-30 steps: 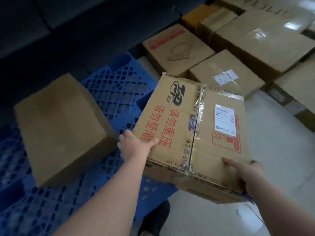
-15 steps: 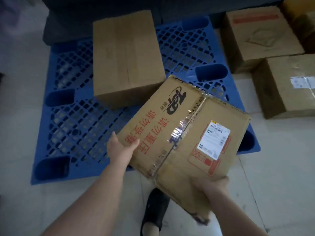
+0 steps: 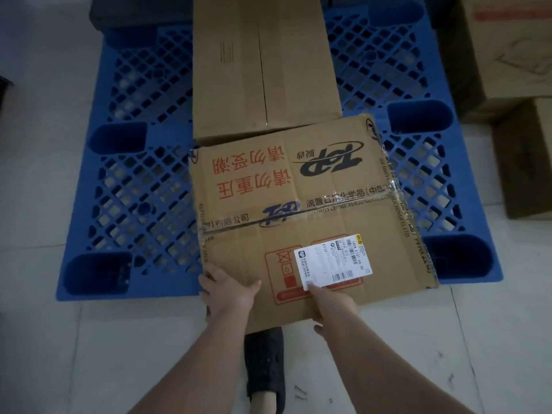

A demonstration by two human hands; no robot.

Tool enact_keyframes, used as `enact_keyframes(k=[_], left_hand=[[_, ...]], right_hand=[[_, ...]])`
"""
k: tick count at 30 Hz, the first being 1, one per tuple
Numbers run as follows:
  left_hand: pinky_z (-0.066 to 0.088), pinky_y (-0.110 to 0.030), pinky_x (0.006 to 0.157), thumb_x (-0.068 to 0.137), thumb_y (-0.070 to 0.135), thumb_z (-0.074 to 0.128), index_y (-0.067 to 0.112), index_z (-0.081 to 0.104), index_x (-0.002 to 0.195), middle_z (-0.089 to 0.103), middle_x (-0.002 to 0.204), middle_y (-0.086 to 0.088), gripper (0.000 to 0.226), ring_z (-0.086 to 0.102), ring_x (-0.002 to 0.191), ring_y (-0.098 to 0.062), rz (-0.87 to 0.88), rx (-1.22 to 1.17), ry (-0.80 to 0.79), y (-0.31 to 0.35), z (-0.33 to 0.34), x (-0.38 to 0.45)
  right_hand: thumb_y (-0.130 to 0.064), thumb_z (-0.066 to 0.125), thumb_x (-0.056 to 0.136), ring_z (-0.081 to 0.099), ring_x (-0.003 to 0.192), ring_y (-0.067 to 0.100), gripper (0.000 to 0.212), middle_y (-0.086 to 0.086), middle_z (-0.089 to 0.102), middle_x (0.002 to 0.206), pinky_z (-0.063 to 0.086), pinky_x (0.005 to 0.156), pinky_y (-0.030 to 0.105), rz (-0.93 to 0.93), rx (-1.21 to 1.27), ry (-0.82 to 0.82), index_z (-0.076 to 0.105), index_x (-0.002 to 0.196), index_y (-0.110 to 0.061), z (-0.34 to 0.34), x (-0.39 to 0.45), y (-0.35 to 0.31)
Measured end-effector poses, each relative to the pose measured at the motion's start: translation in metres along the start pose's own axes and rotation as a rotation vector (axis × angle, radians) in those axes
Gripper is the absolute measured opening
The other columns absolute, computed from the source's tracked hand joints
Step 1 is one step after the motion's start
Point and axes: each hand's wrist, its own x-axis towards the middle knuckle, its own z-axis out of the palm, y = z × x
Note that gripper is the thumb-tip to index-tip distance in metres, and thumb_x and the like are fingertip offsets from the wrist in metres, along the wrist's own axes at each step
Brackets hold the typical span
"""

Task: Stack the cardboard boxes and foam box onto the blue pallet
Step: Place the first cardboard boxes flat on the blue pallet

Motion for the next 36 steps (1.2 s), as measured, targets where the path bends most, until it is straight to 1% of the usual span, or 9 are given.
enact_keyframes(k=[4, 7, 14, 18, 20, 22, 27, 30, 36], left_hand=[[0.034, -0.053, 0.108, 0.075, 0.044, 0.072, 0.018, -0.005, 0.150, 0.005, 0.157, -0.012, 0.110, 0.019, 0.141, -0.035, 0.128, 0.087, 0.057, 0.014, -0.019, 0.031], [0.036, -0.054, 0.106, 0.075, 0.045, 0.071, 0.019, -0.005, 0.150, 0.006, 0.157, -0.012, 0.109, 0.019, 0.141, -0.036, 0.136, 0.114, 0.075, 0.024, -0.028, 0.049], [0.033, -0.057, 0.107, 0.073, 0.045, 0.073, 0.019, 0.000, 0.150, 0.005, 0.158, -0.010, 0.109, 0.018, 0.142, -0.036, 0.069, 0.166, 0.064, 0.047, -0.044, 0.059], [0.026, -0.055, 0.112, 0.075, 0.050, 0.069, 0.020, 0.012, 0.149, 0.008, 0.158, -0.010, 0.098, 0.011, 0.144, -0.032, 0.167, 0.303, 0.078, 0.087, -0.047, 0.032], [0.027, -0.050, 0.111, 0.079, 0.049, 0.065, 0.021, 0.023, 0.147, 0.018, 0.155, -0.009, 0.085, 0.019, 0.142, -0.031, 0.335, 0.361, 0.068, 0.124, -0.043, 0.013], [0.036, -0.046, 0.108, 0.083, 0.045, 0.063, 0.020, 0.034, 0.142, 0.031, 0.150, -0.008, 0.071, 0.035, 0.135, -0.031, 0.468, 0.378, 0.039, 0.166, -0.034, -0.009], [0.045, -0.040, 0.094, 0.090, 0.042, 0.052, 0.021, 0.040, 0.139, 0.047, 0.141, -0.005, 0.055, 0.046, 0.127, -0.026, 0.628, 0.444, -0.041, 0.278, 0.023, -0.096], [0.048, -0.032, 0.078, 0.090, 0.044, 0.052, 0.020, 0.049, 0.131, 0.056, 0.127, -0.004, 0.048, 0.055, 0.110, -0.023, 0.699, 0.452, -0.128, 0.341, 0.077, -0.163], [0.043, -0.038, 0.095, 0.089, 0.045, 0.054, 0.019, 0.047, 0.133, 0.045, 0.140, -0.007, 0.052, 0.048, 0.124, -0.027, 0.760, 0.438, -0.219, 0.452, 0.194, -0.293]], right_hand=[[-0.037, 0.066, 0.082, 0.067, 0.090, 0.028, 0.036, 0.012, 0.065, 0.094, 0.055, 0.084, 0.044, -0.072, -0.119, -0.048, 0.058, 0.081, -0.001, 0.016, 0.005, -0.014], [-0.035, 0.064, 0.085, 0.069, 0.088, 0.026, 0.035, 0.006, 0.061, 0.073, 0.055, 0.085, 0.043, -0.044, -0.130, -0.083, 0.050, 0.068, -0.007, 0.027, 0.005, -0.030], [-0.039, 0.041, 0.096, 0.061, 0.110, 0.024, 0.042, 0.013, 0.062, 0.119, 0.050, 0.092, 0.034, -0.057, -0.423, -0.143, 0.053, 0.116, -0.005, 0.024, -0.009, -0.063], [-0.003, 0.036, 0.095, 0.055, 0.108, 0.031, 0.028, 0.017, 0.059, 0.114, 0.045, 0.093, 0.039, -0.324, -0.622, -0.056, 0.051, 0.119, -0.001, -0.004, -0.005, -0.084], [-0.013, 0.045, 0.090, 0.054, 0.080, 0.019, 0.018, 0.000, 0.057, 0.082, 0.044, 0.064, 0.028, -0.414, -0.956, 0.128, 0.056, 0.104, -0.017, -0.038, -0.014, -0.108], [-0.023, 0.045, 0.090, 0.052, 0.076, 0.019, 0.025, -0.001, 0.060, 0.089, 0.036, 0.054, 0.027, -0.541, -1.086, 0.203, 0.052, 0.114, -0.019, -0.078, -0.025, -0.134], [-0.029, 0.047, 0.092, 0.048, 0.117, 0.029, 0.043, 0.006, 0.049, 0.129, 0.042, 0.087, 0.039, -0.789, -1.080, 0.314, 0.037, 0.132, -0.016, -0.212, -0.023, -0.183], [-0.038, 0.048, 0.091, 0.049, 0.117, 0.028, 0.042, 0.006, 0.049, 0.127, 0.041, 0.088, 0.040, -0.787, -0.915, 0.394, 0.041, 0.127, -0.016, -0.315, -0.005, -0.196], [-0.043, 0.055, 0.087, 0.050, 0.118, 0.028, 0.047, 0.006, 0.050, 0.127, 0.044, 0.085, 0.037, -0.756, -0.805, 0.409, 0.044, 0.125, -0.016, -0.518, 0.042, -0.222]])
